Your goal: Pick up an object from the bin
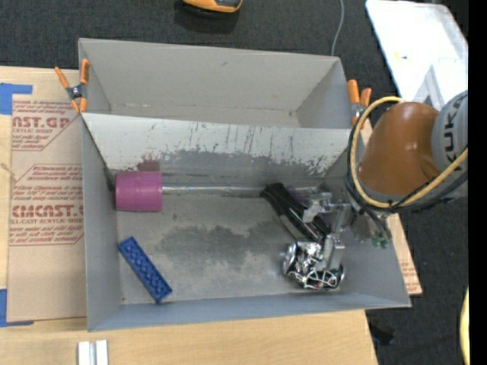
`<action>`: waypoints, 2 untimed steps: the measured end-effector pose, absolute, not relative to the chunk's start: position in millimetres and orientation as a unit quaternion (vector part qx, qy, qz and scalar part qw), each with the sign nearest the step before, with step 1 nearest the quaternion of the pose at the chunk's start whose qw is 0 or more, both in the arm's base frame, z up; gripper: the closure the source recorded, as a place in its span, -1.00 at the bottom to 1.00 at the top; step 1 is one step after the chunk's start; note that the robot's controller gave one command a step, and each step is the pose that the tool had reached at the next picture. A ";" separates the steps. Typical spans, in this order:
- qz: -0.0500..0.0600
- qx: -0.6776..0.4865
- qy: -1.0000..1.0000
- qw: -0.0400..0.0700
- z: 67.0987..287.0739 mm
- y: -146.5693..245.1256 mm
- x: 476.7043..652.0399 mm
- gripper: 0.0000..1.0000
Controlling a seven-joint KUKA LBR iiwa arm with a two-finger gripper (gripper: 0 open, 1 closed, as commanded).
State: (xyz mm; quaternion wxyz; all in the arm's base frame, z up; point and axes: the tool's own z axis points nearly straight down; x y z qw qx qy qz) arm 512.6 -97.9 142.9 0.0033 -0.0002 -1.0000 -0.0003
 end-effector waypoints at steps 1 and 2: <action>0.000 0.001 -1.000 0.000 146.5 -97.5 514.5 -1.00; 0.000 0.045 -0.999 0.001 145.3 -123.2 501.9 -1.00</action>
Offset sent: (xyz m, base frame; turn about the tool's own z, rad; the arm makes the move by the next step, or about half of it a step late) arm -0.0155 -0.0346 0.0029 -0.1217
